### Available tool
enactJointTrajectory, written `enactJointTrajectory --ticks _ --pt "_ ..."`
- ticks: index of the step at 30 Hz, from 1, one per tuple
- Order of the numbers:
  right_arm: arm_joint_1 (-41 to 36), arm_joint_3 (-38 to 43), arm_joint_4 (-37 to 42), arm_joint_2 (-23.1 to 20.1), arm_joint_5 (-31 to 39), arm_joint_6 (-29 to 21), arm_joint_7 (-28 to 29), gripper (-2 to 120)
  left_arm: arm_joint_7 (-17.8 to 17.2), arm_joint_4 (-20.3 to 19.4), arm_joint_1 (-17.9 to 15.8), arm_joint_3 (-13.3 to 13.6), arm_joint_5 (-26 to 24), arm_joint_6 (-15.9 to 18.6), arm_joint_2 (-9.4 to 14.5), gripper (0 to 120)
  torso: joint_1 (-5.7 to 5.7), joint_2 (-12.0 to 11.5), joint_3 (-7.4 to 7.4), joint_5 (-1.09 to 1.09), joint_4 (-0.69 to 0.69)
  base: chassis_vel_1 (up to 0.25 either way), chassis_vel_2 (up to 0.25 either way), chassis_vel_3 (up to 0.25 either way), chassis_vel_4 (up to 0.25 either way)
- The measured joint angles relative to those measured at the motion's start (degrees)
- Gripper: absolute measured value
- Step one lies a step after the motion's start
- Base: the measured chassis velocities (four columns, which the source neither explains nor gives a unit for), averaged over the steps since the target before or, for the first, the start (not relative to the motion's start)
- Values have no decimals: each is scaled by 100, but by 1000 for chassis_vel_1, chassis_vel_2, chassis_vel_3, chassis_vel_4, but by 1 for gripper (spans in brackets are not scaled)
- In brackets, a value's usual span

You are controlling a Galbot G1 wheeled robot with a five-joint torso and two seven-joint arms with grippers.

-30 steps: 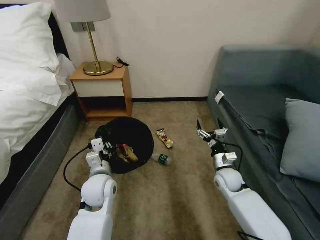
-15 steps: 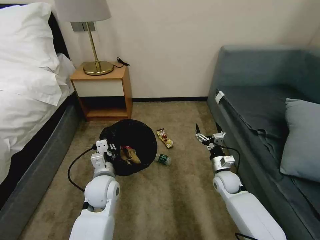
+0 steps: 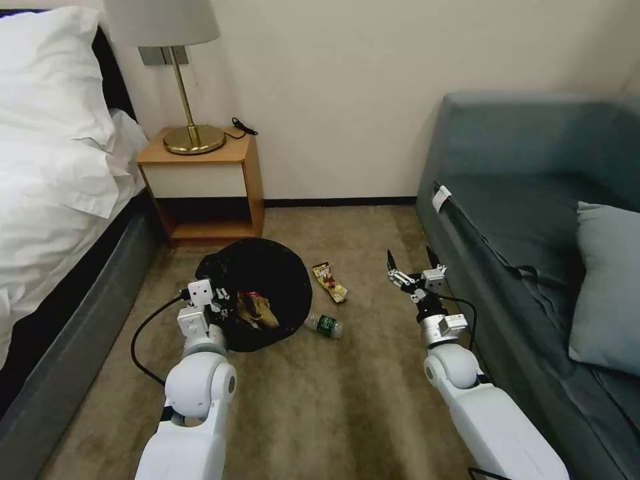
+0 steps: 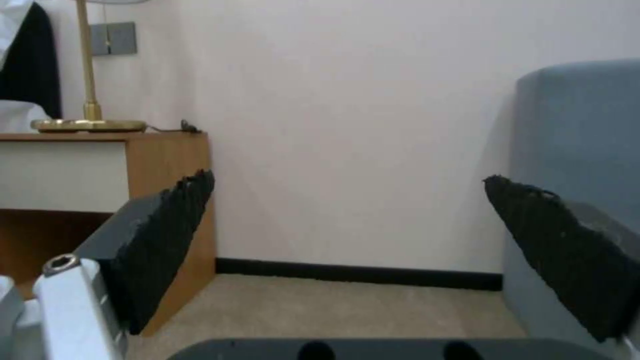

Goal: Pick up the trash bin, then pick up the garbage on the floor and place it into the trash bin.

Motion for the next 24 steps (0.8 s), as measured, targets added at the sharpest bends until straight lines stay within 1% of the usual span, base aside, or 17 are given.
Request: enactJointTrajectory --ticks 6,16,22,24 --pt "-2 -51 -1 14 26 27 -88 100 5 -49 39 -42 -15 2 9 5 0 0 1 -1 1 -192 188 201 -191" --pt "-78 -109 -17 15 -55 173 -204 100 14 -87 99 -94 -38 -8 -4 5 0 0 1 -1 1 -164 158 161 -164" --pt "-86 -149 -23 52 -69 203 -251 100 21 -134 165 -131 -41 -34 -13 5 0 0 1 -1 0 -178 198 188 -220" --pt "-78 -169 -85 49 -251 324 -340 100 22 -168 206 -160 -45 -49 -11 5 0 0 1 -1 1 -173 182 199 -181"
